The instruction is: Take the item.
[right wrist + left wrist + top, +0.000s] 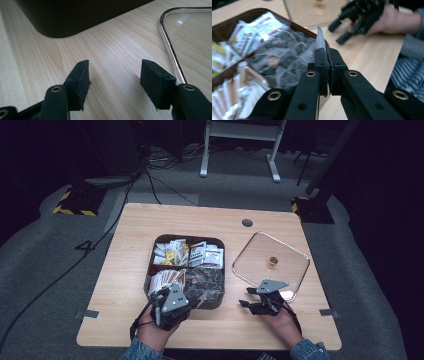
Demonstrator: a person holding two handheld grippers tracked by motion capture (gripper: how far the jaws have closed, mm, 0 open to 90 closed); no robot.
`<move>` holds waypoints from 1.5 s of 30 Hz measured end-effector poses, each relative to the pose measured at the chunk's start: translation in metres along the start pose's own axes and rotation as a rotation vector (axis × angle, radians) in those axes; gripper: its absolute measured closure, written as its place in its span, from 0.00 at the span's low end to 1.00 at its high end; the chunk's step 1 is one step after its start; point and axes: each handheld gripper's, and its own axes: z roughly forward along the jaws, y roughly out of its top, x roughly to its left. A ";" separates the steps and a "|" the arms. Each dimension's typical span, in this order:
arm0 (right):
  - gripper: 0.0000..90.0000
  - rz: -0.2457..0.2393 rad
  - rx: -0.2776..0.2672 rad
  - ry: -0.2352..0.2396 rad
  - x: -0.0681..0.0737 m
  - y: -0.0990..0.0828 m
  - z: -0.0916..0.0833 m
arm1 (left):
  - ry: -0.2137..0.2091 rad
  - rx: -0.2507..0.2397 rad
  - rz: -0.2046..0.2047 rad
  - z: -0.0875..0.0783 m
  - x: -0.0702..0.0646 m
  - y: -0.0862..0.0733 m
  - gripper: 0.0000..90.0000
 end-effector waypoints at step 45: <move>0.45 0.001 -0.001 -0.002 0.000 0.000 0.000 | -0.089 0.189 0.125 0.061 -0.030 -0.015 0.88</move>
